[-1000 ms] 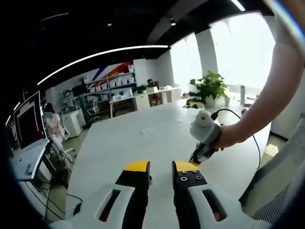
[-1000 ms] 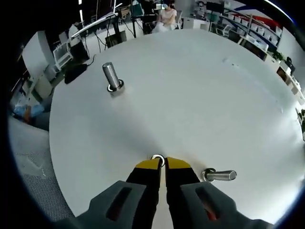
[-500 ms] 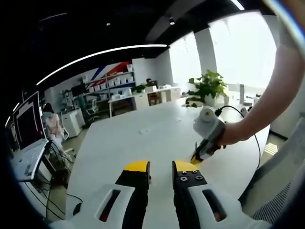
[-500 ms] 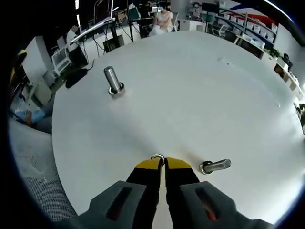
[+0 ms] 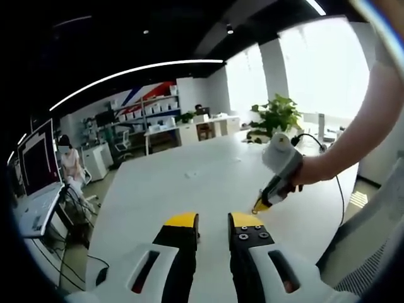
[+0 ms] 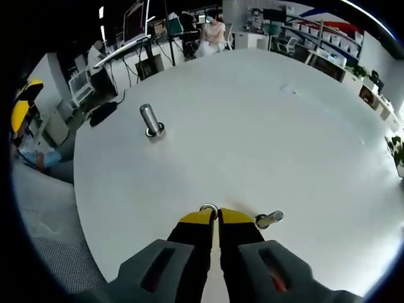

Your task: Place the washer onto the threaded stud by aligning its center hole with the stud, sliding it down to the base, and recovering from edge contact or off-axis alignment until the washer reaches the visible bottom stop.

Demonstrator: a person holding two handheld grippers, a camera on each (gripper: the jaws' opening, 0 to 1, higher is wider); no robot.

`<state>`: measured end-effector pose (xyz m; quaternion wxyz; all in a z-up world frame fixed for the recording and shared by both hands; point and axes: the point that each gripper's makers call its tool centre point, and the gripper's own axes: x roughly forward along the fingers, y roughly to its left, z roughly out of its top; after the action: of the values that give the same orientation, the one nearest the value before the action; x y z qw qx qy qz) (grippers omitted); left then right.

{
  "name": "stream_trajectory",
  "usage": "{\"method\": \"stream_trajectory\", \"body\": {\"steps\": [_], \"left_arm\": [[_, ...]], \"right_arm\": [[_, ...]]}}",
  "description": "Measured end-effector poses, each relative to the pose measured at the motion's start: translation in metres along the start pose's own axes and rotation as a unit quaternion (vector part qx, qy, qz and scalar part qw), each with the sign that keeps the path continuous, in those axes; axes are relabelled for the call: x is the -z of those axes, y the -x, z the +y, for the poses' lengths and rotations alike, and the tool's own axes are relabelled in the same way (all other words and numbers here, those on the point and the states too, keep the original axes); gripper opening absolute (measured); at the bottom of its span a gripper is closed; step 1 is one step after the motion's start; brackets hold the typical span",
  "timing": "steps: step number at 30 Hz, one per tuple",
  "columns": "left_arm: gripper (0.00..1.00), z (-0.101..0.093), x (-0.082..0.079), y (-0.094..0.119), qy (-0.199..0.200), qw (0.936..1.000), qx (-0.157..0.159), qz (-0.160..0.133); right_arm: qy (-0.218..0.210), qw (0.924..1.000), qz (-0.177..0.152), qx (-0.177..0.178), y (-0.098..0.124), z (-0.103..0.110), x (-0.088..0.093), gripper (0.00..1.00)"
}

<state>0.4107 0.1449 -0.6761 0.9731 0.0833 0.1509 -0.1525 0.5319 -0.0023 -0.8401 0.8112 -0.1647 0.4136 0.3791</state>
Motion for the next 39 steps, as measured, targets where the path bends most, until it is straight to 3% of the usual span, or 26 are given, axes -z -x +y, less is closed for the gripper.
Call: {"method": "stream_trajectory", "body": {"steps": [4, 17, 28, 39], "left_arm": [[0.17, 0.000, 0.000, 0.000, -0.002, 1.0000, 0.001, 0.000], [0.17, 0.002, -0.004, 0.001, 0.008, 0.9999, -0.001, -0.009], [0.17, 0.005, -0.003, 0.000, 0.010, 0.9999, -0.004, -0.008], [0.17, 0.006, -0.001, 0.000, 0.009, 0.9999, -0.008, -0.003]], "right_arm": [[-0.020, 0.9997, -0.016, 0.004, 0.010, -0.002, -0.005, 0.05], [-0.020, 0.9990, -0.038, 0.010, 0.031, -0.006, -0.014, 0.05], [-0.044, 0.9963, -0.068, 0.031, 0.054, -0.034, -0.030, 0.05], [-0.056, 0.9962, -0.049, 0.046, 0.050, -0.056, -0.020, 0.05]]}}
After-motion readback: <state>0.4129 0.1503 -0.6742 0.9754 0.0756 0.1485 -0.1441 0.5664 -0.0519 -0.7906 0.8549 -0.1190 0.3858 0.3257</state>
